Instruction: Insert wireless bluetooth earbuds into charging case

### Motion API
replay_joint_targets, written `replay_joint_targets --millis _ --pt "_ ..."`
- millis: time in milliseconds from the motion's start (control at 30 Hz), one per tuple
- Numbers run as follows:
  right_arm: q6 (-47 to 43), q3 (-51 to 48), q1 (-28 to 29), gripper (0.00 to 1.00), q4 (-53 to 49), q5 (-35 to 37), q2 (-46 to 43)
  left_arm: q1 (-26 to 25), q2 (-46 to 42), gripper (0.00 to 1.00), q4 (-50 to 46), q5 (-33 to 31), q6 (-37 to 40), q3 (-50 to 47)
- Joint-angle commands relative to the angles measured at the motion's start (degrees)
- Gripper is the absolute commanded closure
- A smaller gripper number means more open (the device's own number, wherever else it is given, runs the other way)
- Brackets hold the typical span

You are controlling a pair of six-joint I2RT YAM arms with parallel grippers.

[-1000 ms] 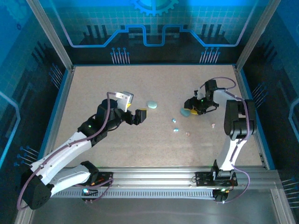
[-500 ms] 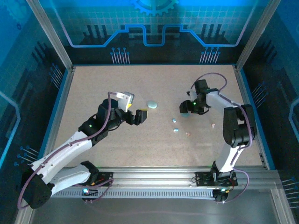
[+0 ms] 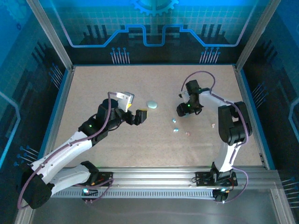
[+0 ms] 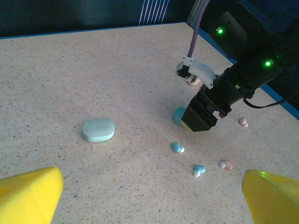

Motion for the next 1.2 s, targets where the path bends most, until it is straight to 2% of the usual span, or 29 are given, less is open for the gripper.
replay_joint_targets --millis 0,267,367,467,667,767,933,1033,1167 --pt "-1.6 2.1 0.7 0.35 -1.9 0.6 2.0 0.3 -0.6 0.01 0.3 0.9 -0.4 1.8" --pt "-1.9 2.1 1.2 0.45 -2.3 1.1 4.1 0.4 -0.5 0.01 0.2 0.7 -0.2 1.8" --pt "-2.1 1.3 1.5 0.57 -1.5 1.1 2.2 0.4 -0.5 0.01 0.2 0.5 -0.6 1.8" --pt "-2.0 -0.3 2.1 0.67 0.3 -0.3 -2.7 0.3 -0.3 0.01 0.2 0.5 -1.8 1.8" --pt "-0.9 -4.4 4.4 0.71 5.3 -8.9 -18.9 0.7 1.2 0.02 -0.4 0.9 -7.4 4.1" --pt "-3.9 -7.9 8.1 0.72 10.9 -12.1 -28.4 1.1 3.8 0.06 -1.7 4.4 -11.6 7.5" --pt "-11.0 -13.0 14.8 0.73 18.9 -12.2 -39.8 1.4 7.9 0.11 1.0 14.5 -19.2 13.1" --pt "-14.4 -14.3 17.8 0.73 21.0 -11.4 -42.9 1.4 9.1 0.13 5.1 19.8 -22.6 14.3" --pt "-16.0 -14.3 19.9 0.73 21.6 -9.7 -44.0 1.1 10.0 0.19 6.7 23.2 -23.6 15.2"
